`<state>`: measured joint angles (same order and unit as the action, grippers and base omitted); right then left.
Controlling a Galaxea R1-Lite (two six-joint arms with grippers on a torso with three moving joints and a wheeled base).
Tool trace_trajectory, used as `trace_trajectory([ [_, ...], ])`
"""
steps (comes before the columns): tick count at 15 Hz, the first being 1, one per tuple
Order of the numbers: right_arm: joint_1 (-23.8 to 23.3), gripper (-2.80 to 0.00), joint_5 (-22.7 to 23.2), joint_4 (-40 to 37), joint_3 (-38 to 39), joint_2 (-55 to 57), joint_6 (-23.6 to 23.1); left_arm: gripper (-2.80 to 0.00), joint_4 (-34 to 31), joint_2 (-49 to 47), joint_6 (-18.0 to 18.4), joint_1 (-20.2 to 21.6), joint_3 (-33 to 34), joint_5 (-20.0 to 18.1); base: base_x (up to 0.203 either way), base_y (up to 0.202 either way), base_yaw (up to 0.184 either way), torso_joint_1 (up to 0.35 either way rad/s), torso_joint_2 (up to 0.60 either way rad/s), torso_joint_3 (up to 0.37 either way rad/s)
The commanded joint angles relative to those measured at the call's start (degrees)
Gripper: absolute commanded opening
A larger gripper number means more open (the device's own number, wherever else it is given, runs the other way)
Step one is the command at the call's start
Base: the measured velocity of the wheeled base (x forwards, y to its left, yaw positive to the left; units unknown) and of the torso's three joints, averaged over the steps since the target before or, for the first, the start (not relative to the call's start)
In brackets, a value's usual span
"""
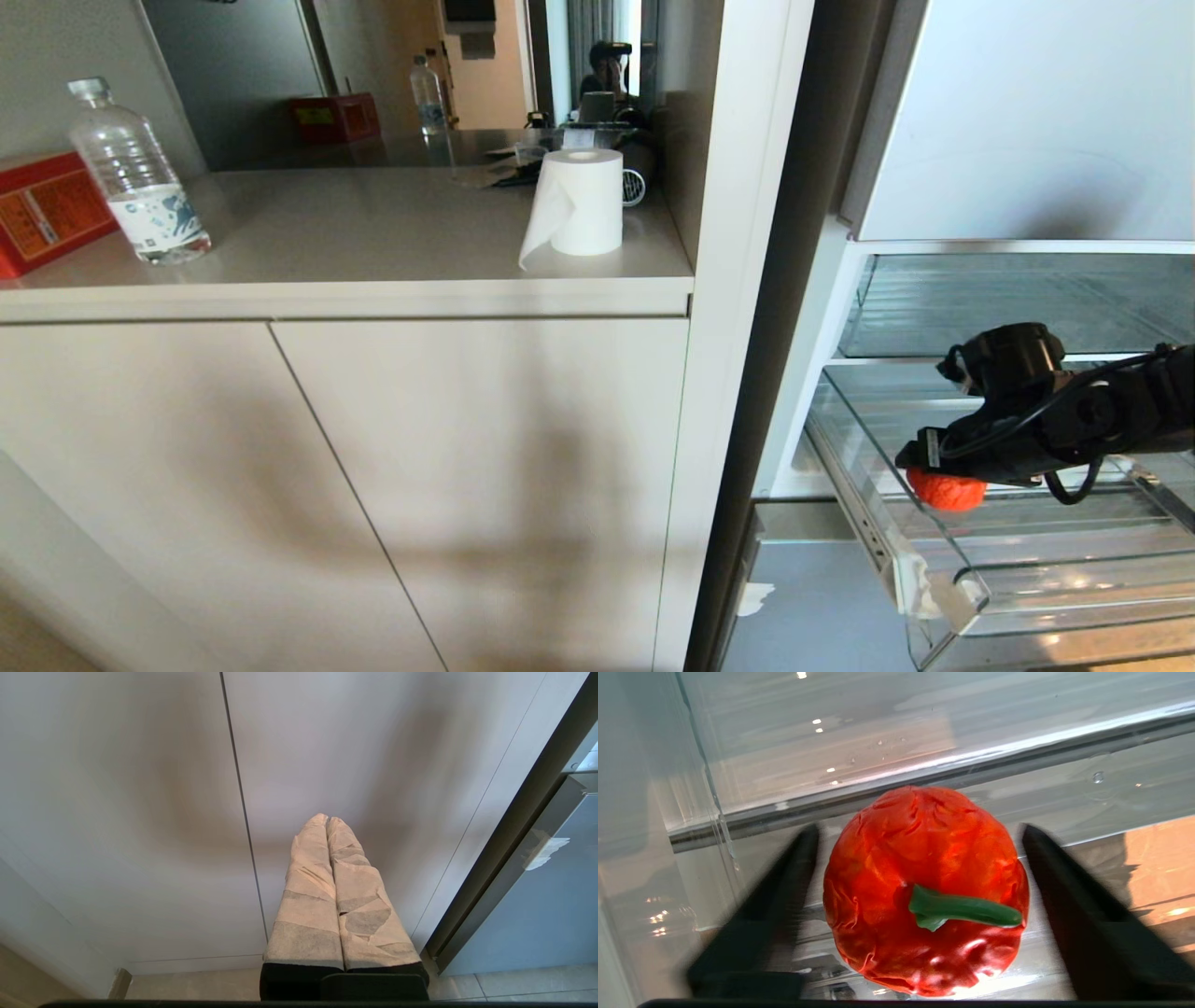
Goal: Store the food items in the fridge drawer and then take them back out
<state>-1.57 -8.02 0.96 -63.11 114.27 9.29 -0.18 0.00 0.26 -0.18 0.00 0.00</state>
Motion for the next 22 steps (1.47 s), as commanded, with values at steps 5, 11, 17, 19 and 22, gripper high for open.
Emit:
trace_trajectory([
  [5, 0.1, -2.80, 0.0, 0.0, 0.3, -0.2, 1.4, -2.80, 0.0, -0.1, 0.0, 0.0, 0.0, 0.0, 0.000, 0.000, 0.000, 0.000, 0.00, 0.000],
  [11, 0.2, -2.80, 0.0, 0.0, 8.0, -17.9, 1.6, -2.80, 0.0, -0.1, 0.0, 0.0, 0.0, 0.0, 0.000, 0.000, 0.000, 0.000, 0.00, 0.000],
  [17, 0.2, -2.80, 0.2, 0.2, 23.1, -49.1, -0.7, -2.80, 0.0, -0.1, 0.0, 0.0, 0.0, 0.0, 0.000, 0.000, 0.000, 0.000, 0.00, 0.000],
  [19, 0.7, -2.80, 0.3, 0.2, 28.1, -61.7, -0.8, -2.80, 0.0, -0.1, 0.0, 0.0, 0.0, 0.0, 0.000, 0.000, 0.000, 0.000, 0.00, 0.000],
  [22, 2.6, -2.80, 1.0, 1.0, 34.4, -82.9, -1.2, -2.80, 0.0, -0.1, 0.0, 0.0, 0.0, 0.0, 0.000, 0.000, 0.000, 0.000, 0.00, 0.000],
])
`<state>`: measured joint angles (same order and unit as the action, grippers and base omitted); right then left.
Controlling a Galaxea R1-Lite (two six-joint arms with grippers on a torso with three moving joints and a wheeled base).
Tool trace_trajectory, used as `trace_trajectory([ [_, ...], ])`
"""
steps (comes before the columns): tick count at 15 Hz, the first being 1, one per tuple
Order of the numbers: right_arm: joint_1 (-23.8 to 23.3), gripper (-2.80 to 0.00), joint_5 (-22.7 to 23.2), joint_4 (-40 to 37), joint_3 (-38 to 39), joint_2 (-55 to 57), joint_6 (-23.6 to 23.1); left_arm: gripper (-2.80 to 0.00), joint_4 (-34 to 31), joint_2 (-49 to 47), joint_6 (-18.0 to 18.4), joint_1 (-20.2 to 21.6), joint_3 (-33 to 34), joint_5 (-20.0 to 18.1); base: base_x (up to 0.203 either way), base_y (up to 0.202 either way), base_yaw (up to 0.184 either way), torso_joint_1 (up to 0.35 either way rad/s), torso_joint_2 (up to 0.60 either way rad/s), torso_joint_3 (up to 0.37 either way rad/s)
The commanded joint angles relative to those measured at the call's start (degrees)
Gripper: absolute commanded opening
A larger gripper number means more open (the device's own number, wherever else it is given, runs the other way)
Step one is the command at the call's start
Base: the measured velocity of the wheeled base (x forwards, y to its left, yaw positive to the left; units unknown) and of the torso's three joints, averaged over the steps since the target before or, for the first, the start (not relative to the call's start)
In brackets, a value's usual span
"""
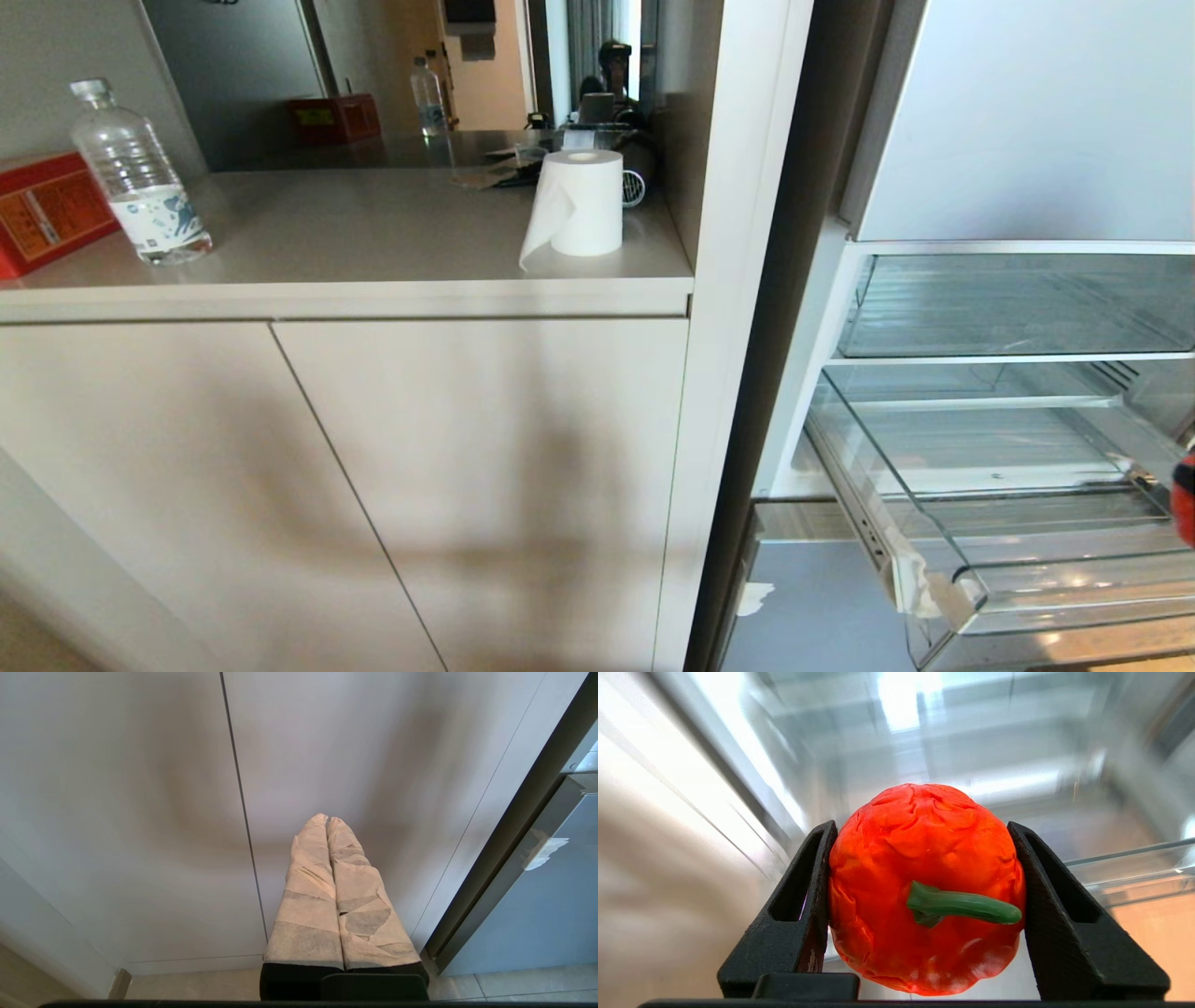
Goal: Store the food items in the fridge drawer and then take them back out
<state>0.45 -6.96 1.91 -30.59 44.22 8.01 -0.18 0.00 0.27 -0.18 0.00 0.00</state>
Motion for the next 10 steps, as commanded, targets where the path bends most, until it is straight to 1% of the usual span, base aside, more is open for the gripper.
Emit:
trace_trajectory([
  [1, 1.2, -2.80, 0.3, 0.6, 3.8, -19.5, -0.6, -2.80, 0.0, 0.0, 0.0, 0.0, 0.0, 0.0, 0.000, 0.000, 0.000, 0.000, 0.00, 0.000],
  [2, 1.7, -2.80, 0.6, 1.0, 6.2, -24.5, -1.4, -2.80, 0.0, -0.1, 0.0, 0.0, 0.0, 0.0, 0.000, 0.000, 0.000, 0.000, 0.00, 0.000],
  [4, 2.2, -2.80, 1.0, 2.8, 15.7, -29.8, -3.9, -2.80, 0.0, -0.1, 0.0, 0.0, 0.0, 0.0, 0.000, 0.000, 0.000, 0.000, 0.00, 0.000],
  [5, 2.4, -2.80, 1.2, 4.0, 20.6, -29.9, -6.3, -2.80, 0.0, -0.1, 0.0, 0.0, 0.0, 0.0, 0.000, 0.000, 0.000, 0.000, 0.00, 0.000],
  [7, 2.2, -2.80, 2.3, 7.0, 29.6, -30.8, -13.6, -2.80, 0.0, 0.0, 0.0, 0.0, 0.0, 0.0, 0.000, 0.000, 0.000, 0.000, 0.00, 0.000],
  [8, 1.4, -2.80, 3.9, 6.0, 30.9, -33.4, -15.4, -2.80, 0.0, -0.1, 0.0, 0.0, 0.0, 0.0, 0.000, 0.000, 0.000, 0.000, 0.00, 0.000],
  [10, 0.5, -2.80, 7.2, 2.0, 30.7, -41.8, -17.0, -2.80, 0.0, 0.0, 0.0, 0.0, 0.0, 0.0, 0.000, 0.000, 0.000, 0.000, 0.00, 0.000],
])
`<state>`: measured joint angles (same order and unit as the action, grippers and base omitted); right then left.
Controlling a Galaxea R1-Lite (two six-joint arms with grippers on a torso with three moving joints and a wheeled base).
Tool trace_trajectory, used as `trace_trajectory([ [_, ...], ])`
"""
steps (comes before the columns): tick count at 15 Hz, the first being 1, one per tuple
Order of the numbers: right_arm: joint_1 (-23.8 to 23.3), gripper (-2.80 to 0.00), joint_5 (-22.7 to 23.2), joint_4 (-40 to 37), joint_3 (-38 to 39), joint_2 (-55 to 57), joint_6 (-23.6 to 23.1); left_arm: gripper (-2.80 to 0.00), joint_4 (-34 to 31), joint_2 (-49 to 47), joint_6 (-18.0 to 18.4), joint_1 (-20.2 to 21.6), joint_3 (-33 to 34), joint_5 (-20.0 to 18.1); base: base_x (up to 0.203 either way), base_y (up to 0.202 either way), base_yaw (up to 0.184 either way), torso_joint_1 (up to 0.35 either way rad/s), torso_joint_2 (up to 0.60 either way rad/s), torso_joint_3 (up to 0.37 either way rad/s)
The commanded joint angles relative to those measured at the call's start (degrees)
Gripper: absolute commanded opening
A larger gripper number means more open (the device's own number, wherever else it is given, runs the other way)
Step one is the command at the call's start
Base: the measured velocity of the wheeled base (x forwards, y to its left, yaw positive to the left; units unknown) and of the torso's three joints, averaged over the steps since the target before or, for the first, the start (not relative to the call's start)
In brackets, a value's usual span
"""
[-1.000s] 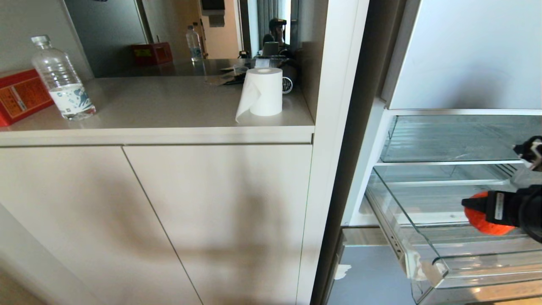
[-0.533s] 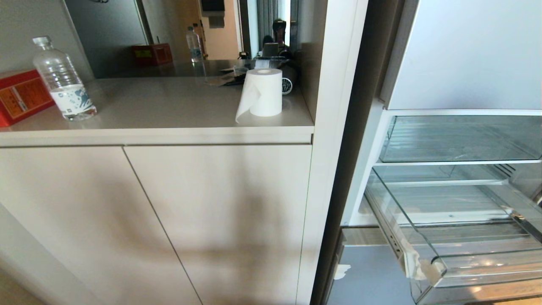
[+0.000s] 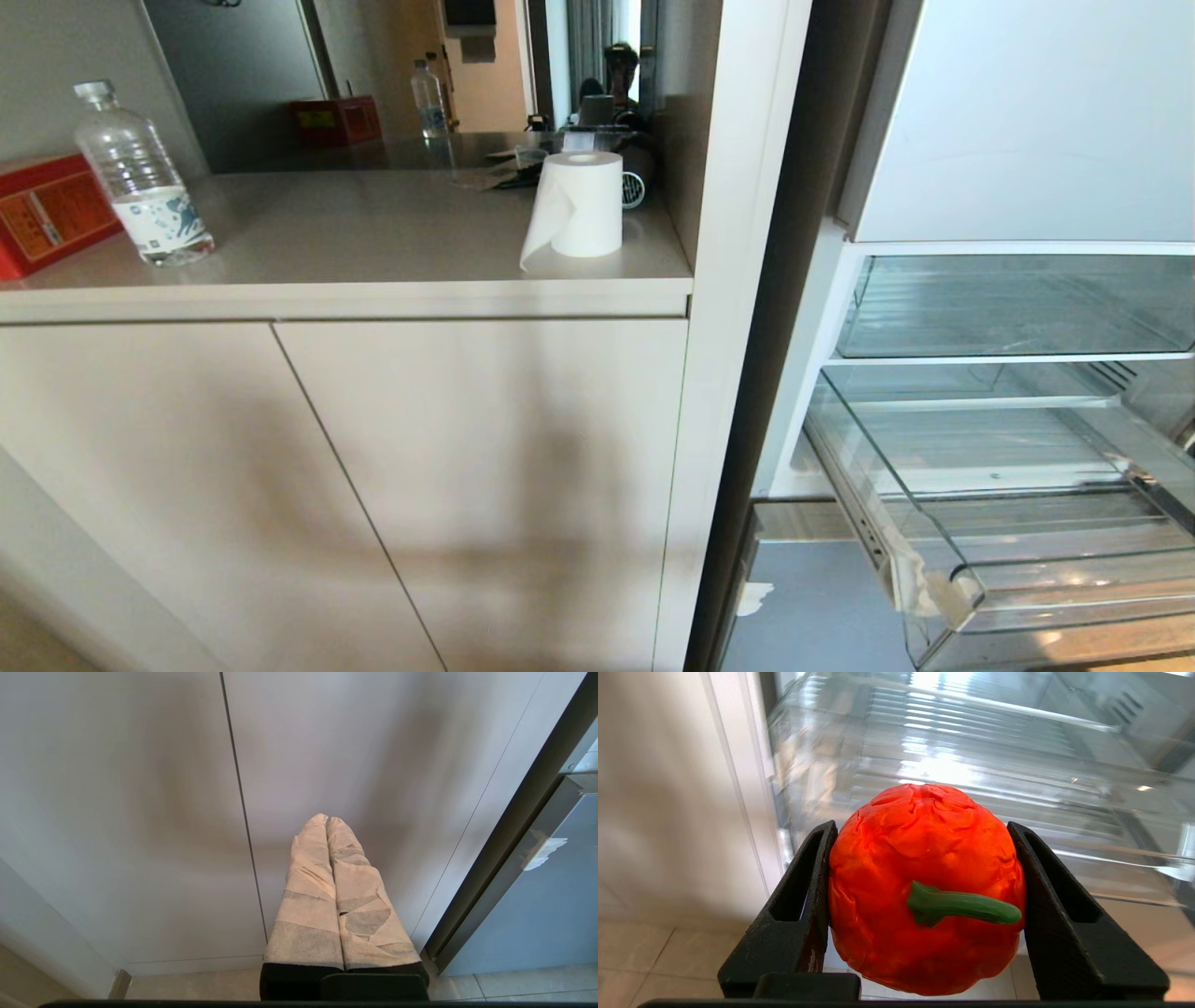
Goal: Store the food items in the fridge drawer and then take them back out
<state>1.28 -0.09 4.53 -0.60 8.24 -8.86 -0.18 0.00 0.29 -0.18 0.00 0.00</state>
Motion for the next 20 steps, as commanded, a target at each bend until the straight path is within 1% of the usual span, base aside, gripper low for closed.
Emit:
trace_trajectory([
  [1, -0.7, -2.80, 1.5, -2.3, 0.6, -8.1, -0.4, -2.80, 0.0, 0.0, -0.1, 0.0, 0.0, 0.0, 0.000, 0.000, 0.000, 0.000, 0.00, 0.000],
  [3, -1.2, -2.80, 2.6, -4.6, 0.5, -8.2, 0.2, -2.80, 0.0, -0.1, -0.1, 0.0, 0.0, 0.0, 0.000, 0.000, 0.000, 0.000, 0.00, 0.000],
  [5, -1.2, -2.80, 2.6, -4.6, 0.6, -8.2, 2.0, -2.80, 0.0, -0.1, -0.1, 0.0, 0.0, 0.0, 0.000, 0.000, 0.000, 0.000, 0.00, 0.000],
  [15, -1.2, -2.80, 1.4, -4.6, 0.6, -8.2, 3.4, -2.80, 0.0, -0.1, -0.1, 0.0, 0.0, 0.0, 0.000, 0.000, 0.000, 0.000, 0.00, 0.000],
  [18, -1.3, -2.80, 0.4, -4.4, 0.6, -8.2, 6.9, -2.80, 0.0, 0.0, -0.1, 0.0, 0.0, 0.0, 0.003, 0.006, -0.101, 0.005, 0.00, 0.005],
  [20, -1.2, -2.80, 0.3, -4.4, 0.6, -8.2, 7.2, -2.80, 0.0, 0.0, -0.1, 0.0, 0.0, 0.0, -0.001, 0.009, -0.178, 0.002, 0.01, 0.002],
])
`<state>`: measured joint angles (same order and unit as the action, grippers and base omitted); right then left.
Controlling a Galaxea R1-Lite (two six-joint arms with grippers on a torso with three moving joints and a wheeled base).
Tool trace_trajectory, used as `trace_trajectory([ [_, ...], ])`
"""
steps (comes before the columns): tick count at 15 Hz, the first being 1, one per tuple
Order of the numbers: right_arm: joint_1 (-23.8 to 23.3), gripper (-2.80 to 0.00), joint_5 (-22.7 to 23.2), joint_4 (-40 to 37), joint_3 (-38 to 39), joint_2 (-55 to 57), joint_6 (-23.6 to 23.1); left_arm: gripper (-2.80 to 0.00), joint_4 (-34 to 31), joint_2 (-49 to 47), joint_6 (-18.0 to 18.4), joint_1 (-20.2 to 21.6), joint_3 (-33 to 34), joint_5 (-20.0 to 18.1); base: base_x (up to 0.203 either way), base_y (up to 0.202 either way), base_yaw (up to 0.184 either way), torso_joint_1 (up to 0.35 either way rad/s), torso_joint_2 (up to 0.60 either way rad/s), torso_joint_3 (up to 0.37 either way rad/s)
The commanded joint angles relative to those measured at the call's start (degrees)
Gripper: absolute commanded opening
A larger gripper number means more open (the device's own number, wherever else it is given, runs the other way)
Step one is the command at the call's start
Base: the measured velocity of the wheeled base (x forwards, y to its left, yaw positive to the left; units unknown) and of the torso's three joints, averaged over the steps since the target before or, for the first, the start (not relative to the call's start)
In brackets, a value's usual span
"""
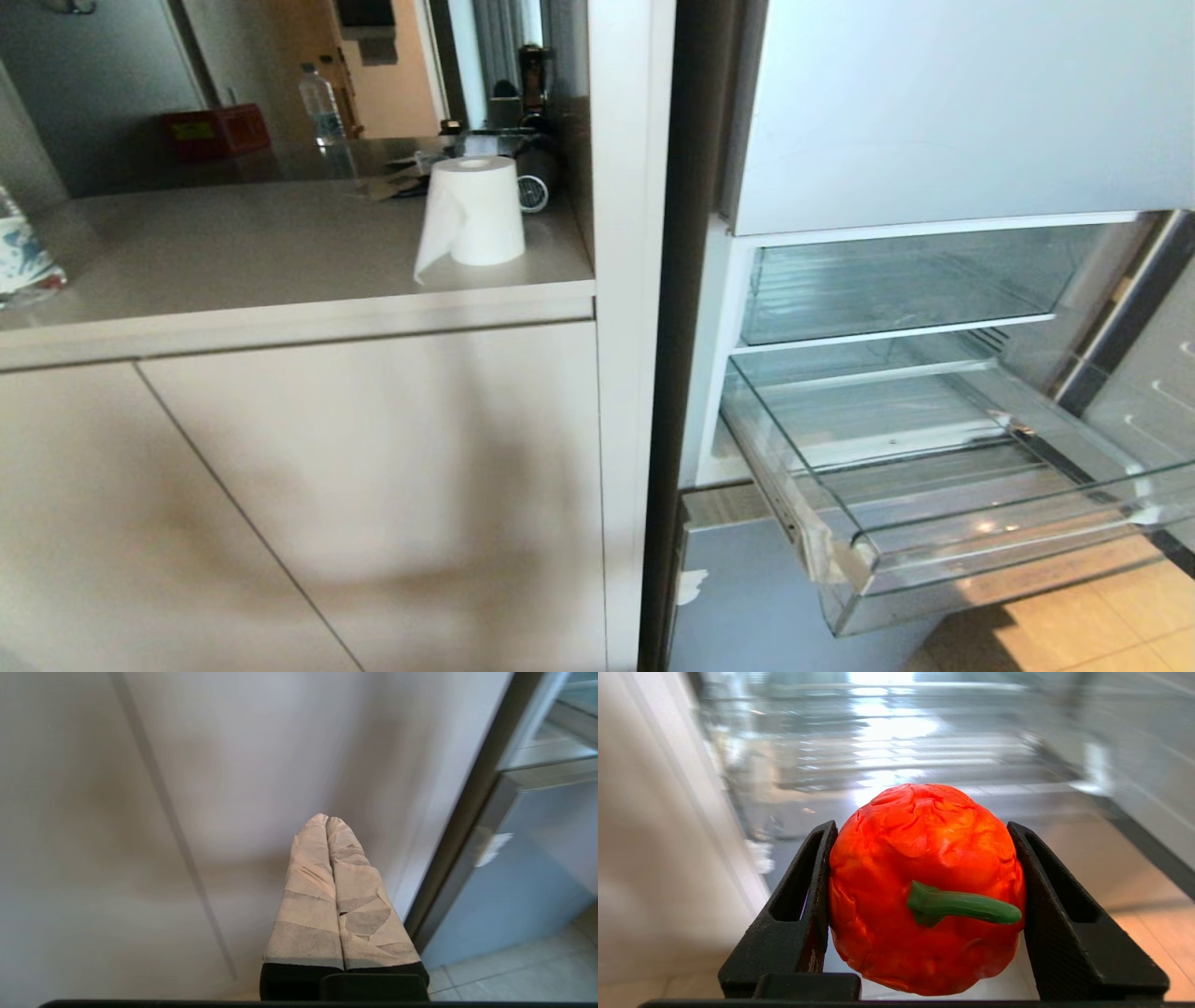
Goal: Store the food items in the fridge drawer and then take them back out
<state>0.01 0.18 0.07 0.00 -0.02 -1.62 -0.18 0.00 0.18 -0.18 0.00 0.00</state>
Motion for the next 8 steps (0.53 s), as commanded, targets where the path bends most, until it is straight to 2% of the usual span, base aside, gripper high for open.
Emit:
trace_trajectory([
  [1, 0.1, -2.80, 0.0, 0.0, 0.0, 0.1, 0.0, -2.80, 0.0, -0.1, 0.0, 0.0, 0.0, 0.0, 0.001, 0.011, -0.174, 0.005, 0.00, 0.002],
  [8, 0.0, -2.80, 0.0, 0.0, 0.0, 0.1, 0.0, -2.80, 0.0, -0.1, 0.0, 0.0, 0.0, 0.0, 0.000, 0.007, -0.178, 0.003, 0.00, 0.004],
])
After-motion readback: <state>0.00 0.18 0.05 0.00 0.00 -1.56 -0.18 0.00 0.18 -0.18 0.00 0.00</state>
